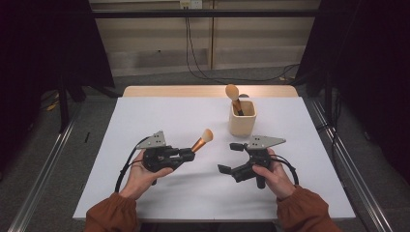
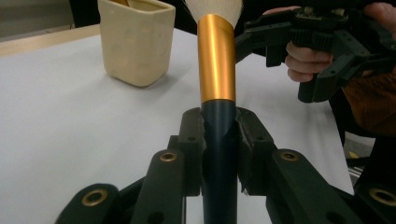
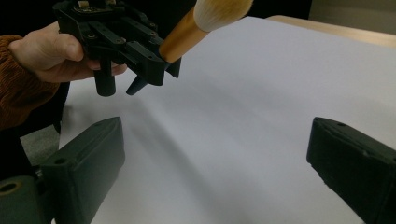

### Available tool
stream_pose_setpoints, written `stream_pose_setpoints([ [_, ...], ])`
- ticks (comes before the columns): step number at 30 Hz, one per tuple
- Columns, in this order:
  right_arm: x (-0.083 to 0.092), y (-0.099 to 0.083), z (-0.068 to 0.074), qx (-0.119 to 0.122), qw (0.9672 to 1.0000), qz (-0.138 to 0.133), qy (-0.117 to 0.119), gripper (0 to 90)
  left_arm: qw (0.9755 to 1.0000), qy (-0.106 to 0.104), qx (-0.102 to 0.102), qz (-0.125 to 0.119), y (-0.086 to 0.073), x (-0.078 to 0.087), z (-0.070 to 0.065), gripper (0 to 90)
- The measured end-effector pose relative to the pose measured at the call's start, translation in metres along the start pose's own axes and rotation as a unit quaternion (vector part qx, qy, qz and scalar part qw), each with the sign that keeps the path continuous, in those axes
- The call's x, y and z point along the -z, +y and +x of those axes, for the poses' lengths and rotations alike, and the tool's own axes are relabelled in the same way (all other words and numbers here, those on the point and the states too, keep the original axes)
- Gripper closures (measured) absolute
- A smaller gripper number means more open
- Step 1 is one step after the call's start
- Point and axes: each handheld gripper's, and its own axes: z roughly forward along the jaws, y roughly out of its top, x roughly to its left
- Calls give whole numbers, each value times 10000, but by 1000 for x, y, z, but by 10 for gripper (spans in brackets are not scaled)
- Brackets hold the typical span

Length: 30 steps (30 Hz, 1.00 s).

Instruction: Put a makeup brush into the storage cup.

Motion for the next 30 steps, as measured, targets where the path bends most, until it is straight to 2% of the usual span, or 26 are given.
stream_pose_setpoints([
  [4, 1, 3, 2, -70, 9998, -149, 111, 39, 9998, 3, -26, -191, 3, -1, -3, 743],
  [12, 2, 11, 7, -49, 9979, -563, 320, 21, 9992, 20, -100, -386, 10, -5, -8, 744],
  [18, -1, 20, 10, -41, 9971, -673, 354, 21, 9987, 1, -168, -473, 16, -10, -11, 743],
  [21, -5, 22, 9, -69, 9970, -708, 308, 25, 9986, -69, -134, -512, 19, -13, -12, 743],
  [26, -13, 25, 8, -194, 9962, -773, 341, 76, 9985, -62, -173, -512, 18, -17, -14, 743],
  [30, -16, 28, 8, -97, 9960, -811, 367, 159, 9984, -81, -187, -525, 18, -19, -14, 743],
])
